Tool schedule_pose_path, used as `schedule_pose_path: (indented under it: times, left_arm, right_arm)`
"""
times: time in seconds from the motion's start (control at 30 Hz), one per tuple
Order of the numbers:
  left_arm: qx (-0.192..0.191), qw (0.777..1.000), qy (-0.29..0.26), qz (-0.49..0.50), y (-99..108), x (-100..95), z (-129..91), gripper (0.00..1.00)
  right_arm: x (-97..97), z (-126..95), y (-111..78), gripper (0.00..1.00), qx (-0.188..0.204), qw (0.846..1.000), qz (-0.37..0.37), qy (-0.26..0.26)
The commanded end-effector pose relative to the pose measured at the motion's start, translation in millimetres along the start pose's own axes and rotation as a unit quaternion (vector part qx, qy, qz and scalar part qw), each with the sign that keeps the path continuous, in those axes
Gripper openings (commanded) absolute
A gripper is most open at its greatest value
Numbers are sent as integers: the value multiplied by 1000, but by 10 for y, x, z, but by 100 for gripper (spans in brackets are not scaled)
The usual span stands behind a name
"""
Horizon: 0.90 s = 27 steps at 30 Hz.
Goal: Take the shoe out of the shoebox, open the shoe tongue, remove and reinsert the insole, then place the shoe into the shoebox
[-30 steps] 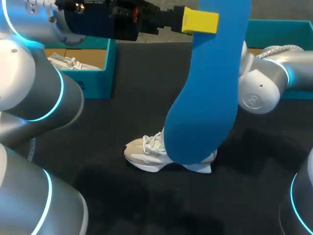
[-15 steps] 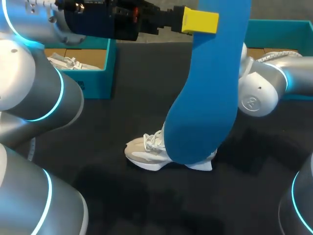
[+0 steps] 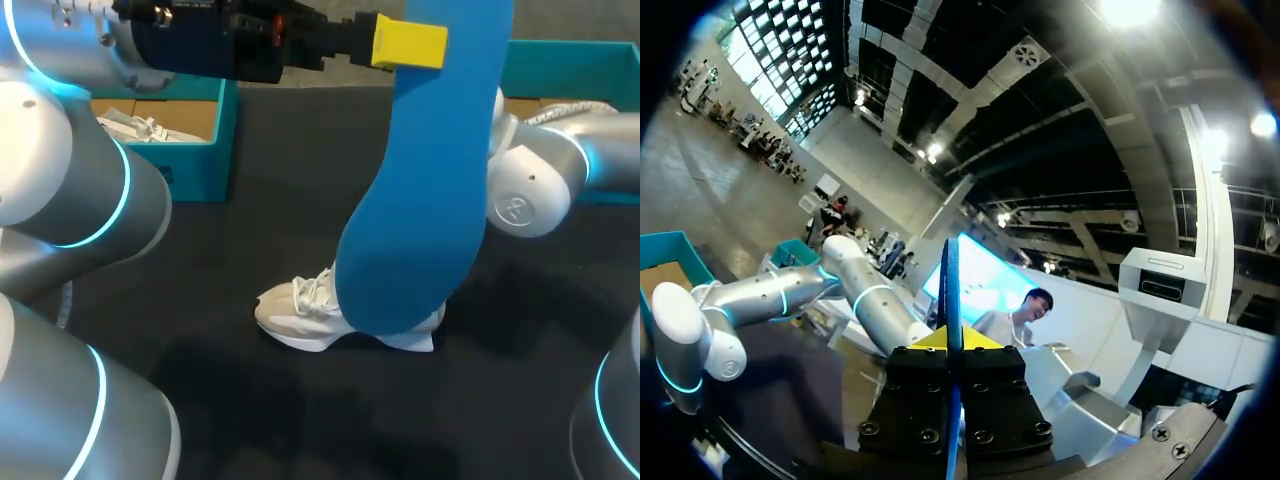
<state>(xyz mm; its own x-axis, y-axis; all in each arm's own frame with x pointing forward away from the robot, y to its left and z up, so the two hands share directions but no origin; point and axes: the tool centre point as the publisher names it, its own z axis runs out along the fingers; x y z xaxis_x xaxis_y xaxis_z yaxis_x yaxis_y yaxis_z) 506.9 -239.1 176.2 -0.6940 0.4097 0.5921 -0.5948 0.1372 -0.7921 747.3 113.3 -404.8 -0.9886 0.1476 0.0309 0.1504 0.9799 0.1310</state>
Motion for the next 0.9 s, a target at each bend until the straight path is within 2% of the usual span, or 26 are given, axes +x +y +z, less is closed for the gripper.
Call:
schedule_pose_path:
  times: [0.03,0.27,0.63,0.77,0.87,0.9]
  left_arm:
    - [9,1000,-2,0,51,37,57,0]
    - [9,1000,-2,0,51,37,57,0]
    - [9,1000,-2,0,51,37,57,0]
    - [9,1000,-2,0,51,37,57,0]
    - [9,1000,-2,0,51,37,57,0]
    - [9,1000,-2,0,51,37,57,0]
  right_arm:
    - [55,-130,-15,0,5,1000,20,-1]
    - [99,-300,-29,0,1,997,81,0]
    - [263,-460,53,0,-26,980,199,6]
    - [346,-454,92,0,-28,966,256,10]
    - [431,-455,102,0,-35,947,319,3]
    - [463,-464,110,0,-14,937,348,-5]
